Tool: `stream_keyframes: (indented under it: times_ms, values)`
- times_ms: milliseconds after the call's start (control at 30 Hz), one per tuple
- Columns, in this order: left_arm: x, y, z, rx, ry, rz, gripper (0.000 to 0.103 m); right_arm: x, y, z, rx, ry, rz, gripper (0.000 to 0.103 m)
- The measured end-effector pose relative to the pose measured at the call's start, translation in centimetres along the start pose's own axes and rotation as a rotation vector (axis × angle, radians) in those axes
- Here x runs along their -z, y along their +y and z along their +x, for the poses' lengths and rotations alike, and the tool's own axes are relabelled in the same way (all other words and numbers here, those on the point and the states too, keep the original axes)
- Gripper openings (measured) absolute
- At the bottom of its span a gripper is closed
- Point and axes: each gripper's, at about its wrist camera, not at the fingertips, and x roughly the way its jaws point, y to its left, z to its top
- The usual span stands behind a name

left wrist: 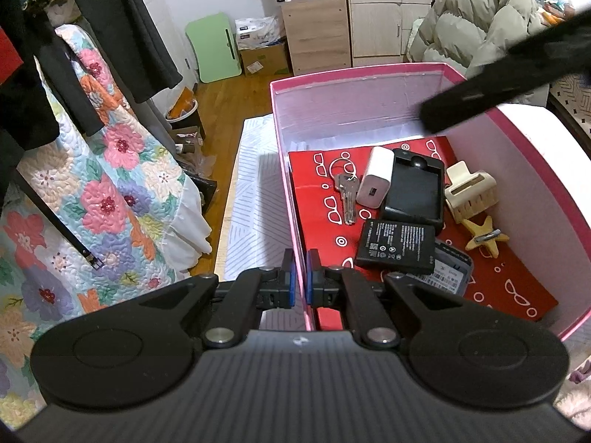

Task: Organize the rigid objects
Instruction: 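Lower the silver keys into the pink box and release them, then grasp the grey pocket router with the right tool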

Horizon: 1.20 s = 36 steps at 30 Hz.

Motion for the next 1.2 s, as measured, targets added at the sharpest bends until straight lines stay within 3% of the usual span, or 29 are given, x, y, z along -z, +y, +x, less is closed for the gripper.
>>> stream_keyframes:
  times_ms: [233,433,567,833,1000,1200]
  values:
    - [0.0,-0.1,0.3,-0.004,0.010,0.007,0.004,2.9,-2.1,-6.4,0.148,-0.019,-0.031,0.059]
    - [0.1,-0.4,0.4,-0.013,0.015,0.014,0.004,5.8,-4.9,-8.4,0.263,-0.020,-0.009,0.062]
    - [0.2,-0.5,0.4,-0.018,0.016,0.019,0.004,7.8,-6.6,-7.4,0.320,-0.004,-0.013,0.068]
    - [0.2,-0.6,0.5,-0.020,0.021,0.023,0.004,10.1,-9.0,-3.6,0.388,0.031,-0.062,0.069]
    - [0.1,-0.6,0.5,-0.020,0.021,0.020,0.004,10.0,-10.5,-1.6,0.387,0.028,-0.046,0.069]
    - [0.1,-0.6,0.5,-0.019,0.021,0.020,0.004,9.0,-11.9,0.9,0.410,0.026,-0.041,0.076]
